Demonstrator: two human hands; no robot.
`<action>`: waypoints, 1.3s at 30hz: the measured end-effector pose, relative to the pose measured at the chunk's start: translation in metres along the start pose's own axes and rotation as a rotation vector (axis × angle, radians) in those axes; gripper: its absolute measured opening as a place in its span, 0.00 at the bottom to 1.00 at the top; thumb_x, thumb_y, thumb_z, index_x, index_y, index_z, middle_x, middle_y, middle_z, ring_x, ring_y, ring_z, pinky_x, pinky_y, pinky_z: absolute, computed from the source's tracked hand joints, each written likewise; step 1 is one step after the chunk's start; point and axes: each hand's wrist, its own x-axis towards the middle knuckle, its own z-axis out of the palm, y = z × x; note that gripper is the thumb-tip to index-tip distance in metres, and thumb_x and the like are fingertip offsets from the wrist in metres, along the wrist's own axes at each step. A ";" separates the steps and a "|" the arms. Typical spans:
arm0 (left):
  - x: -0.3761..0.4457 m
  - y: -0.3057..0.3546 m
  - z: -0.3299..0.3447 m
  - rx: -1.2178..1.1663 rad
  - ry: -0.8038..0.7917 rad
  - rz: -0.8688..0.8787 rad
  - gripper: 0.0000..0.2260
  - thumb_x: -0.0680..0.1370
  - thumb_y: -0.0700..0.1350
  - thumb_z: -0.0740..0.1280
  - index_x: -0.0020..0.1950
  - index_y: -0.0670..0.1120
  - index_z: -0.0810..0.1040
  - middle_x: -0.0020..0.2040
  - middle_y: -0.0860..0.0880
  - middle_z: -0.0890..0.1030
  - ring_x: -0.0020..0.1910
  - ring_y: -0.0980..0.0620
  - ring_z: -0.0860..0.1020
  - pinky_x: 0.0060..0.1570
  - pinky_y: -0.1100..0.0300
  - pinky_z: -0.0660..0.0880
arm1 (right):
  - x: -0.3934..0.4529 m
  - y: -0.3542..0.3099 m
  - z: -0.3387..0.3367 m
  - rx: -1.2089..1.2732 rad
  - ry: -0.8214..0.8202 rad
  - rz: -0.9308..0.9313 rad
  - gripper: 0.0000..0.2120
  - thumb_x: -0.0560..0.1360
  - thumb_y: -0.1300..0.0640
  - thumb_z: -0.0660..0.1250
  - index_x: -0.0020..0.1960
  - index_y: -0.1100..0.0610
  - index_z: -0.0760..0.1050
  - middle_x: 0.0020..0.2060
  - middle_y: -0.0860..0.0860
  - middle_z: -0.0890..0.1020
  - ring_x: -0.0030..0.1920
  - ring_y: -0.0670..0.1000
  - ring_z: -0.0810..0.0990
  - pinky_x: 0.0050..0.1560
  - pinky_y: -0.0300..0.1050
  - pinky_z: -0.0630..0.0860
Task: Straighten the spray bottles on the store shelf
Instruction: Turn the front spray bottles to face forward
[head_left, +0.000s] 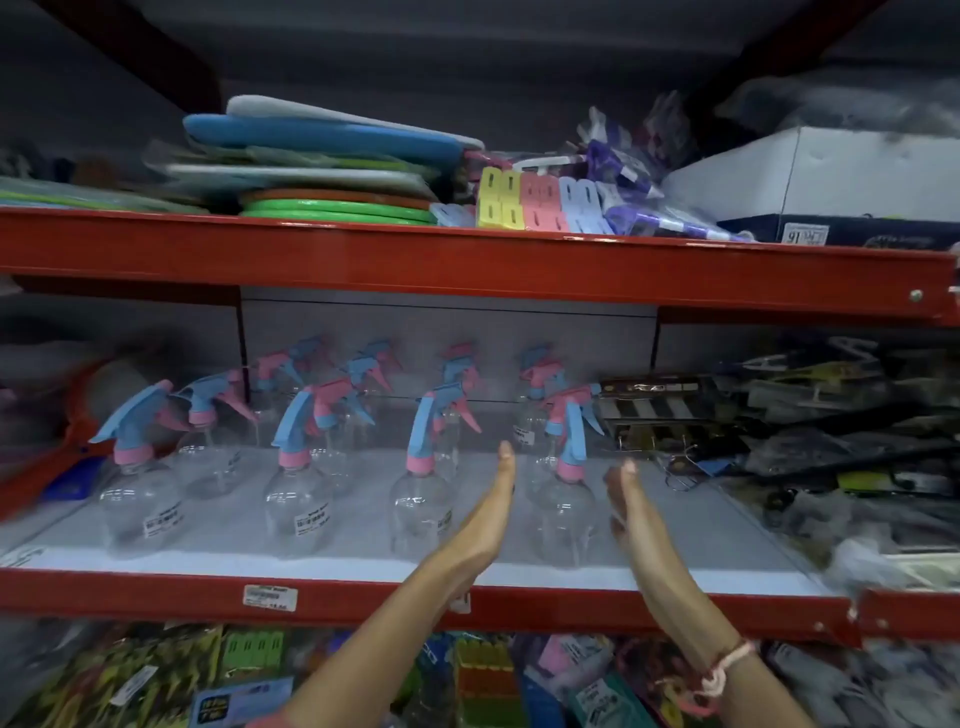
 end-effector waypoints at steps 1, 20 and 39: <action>-0.001 0.001 0.004 -0.033 -0.046 -0.011 0.53 0.58 0.81 0.42 0.77 0.52 0.46 0.79 0.48 0.49 0.78 0.49 0.51 0.76 0.42 0.46 | -0.001 0.000 0.000 -0.007 -0.042 0.024 0.47 0.66 0.22 0.48 0.77 0.49 0.58 0.77 0.49 0.62 0.76 0.51 0.60 0.76 0.58 0.55; -0.054 0.012 0.025 -0.104 -0.281 -0.045 0.40 0.71 0.72 0.37 0.77 0.49 0.43 0.79 0.47 0.48 0.78 0.52 0.50 0.76 0.54 0.46 | -0.035 -0.004 -0.022 -0.023 -0.190 0.102 0.45 0.69 0.27 0.46 0.76 0.55 0.59 0.76 0.51 0.64 0.74 0.48 0.63 0.77 0.49 0.56; -0.085 -0.016 -0.053 -0.067 0.569 0.262 0.17 0.81 0.55 0.51 0.53 0.51 0.77 0.55 0.51 0.80 0.56 0.52 0.77 0.55 0.59 0.69 | -0.082 -0.026 0.083 -0.094 0.047 -0.327 0.19 0.79 0.39 0.51 0.62 0.43 0.74 0.59 0.36 0.78 0.62 0.36 0.73 0.65 0.40 0.69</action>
